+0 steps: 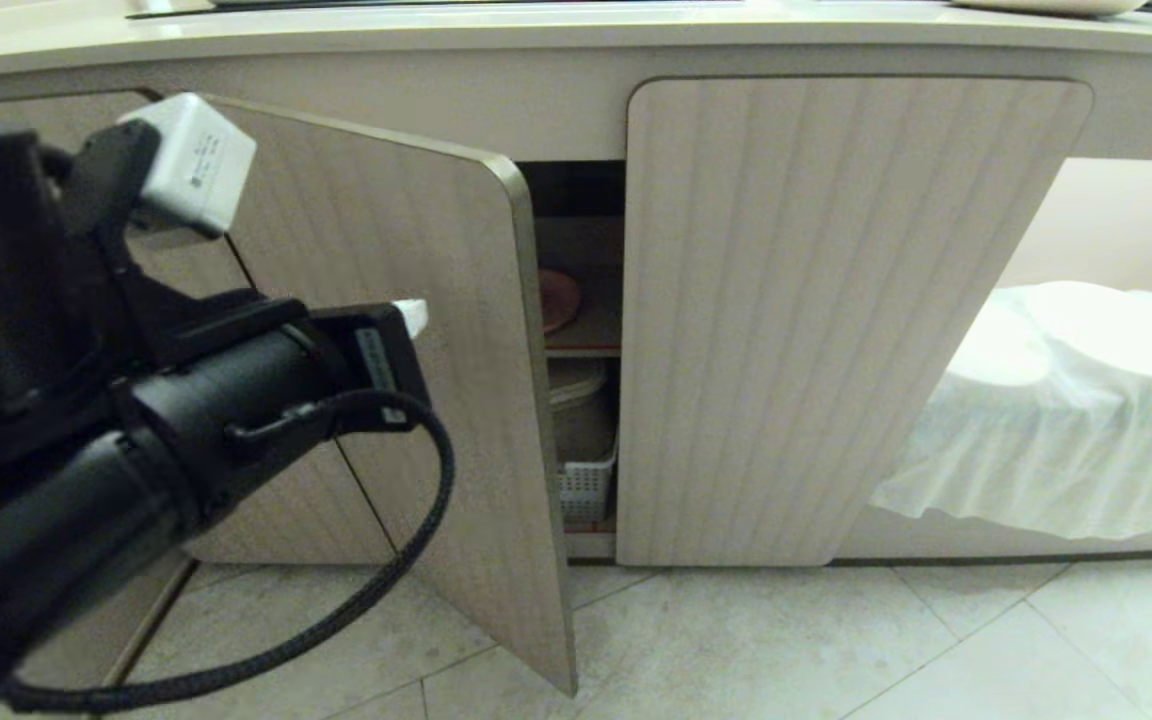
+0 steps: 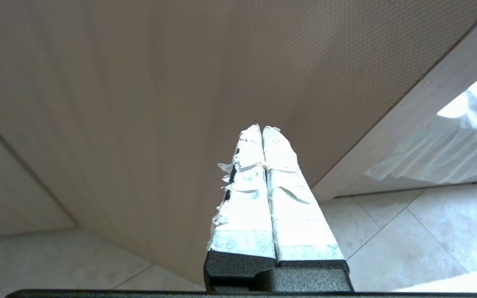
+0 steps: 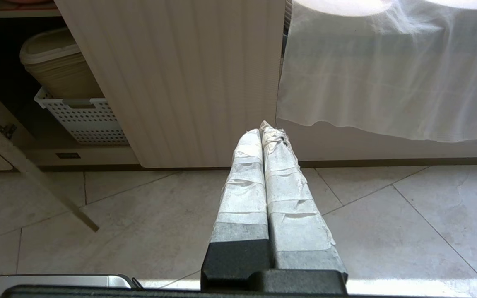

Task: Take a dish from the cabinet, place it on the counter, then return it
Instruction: Close the cabinet door

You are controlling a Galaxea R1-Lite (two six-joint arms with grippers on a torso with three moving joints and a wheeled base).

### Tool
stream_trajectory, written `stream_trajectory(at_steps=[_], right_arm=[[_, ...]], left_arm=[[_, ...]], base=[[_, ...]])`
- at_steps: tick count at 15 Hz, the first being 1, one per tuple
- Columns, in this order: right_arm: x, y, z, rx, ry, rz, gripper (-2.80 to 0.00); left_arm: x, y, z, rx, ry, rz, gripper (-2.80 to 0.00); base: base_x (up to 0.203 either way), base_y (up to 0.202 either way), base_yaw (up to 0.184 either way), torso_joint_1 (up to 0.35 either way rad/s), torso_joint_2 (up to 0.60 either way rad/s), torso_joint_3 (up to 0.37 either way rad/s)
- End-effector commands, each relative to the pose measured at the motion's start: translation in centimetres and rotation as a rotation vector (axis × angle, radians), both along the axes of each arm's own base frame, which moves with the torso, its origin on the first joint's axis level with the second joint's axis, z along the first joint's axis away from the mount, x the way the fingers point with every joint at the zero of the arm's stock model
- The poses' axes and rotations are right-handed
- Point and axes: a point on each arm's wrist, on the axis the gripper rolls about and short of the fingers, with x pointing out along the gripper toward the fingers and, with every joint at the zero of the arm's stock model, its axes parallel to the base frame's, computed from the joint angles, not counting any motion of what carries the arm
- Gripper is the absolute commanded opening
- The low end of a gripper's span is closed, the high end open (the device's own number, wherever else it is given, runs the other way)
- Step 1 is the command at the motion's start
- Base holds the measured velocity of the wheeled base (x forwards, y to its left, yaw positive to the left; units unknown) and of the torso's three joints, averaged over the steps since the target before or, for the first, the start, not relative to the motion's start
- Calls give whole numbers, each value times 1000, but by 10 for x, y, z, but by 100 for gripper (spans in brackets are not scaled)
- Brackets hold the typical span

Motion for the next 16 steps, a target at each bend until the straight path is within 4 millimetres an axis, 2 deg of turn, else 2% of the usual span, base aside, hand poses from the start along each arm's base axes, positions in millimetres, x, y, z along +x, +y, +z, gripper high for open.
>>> stream_trajectory(at_steps=[1, 8, 16], right_arm=[[0, 0, 0, 0, 0, 0, -280], [0, 0, 0, 0, 0, 0, -280], [0, 0, 0, 0, 0, 0, -280]], left_arm=[[19, -22, -3, 21, 19, 5, -280], [61, -71, 8, -4, -6, 13, -280], [92, -104, 6, 8, -26, 49, -280]], base=[[0, 0, 0, 0, 0, 0], [0, 0, 0, 0, 0, 0], [0, 0, 0, 0, 0, 0]])
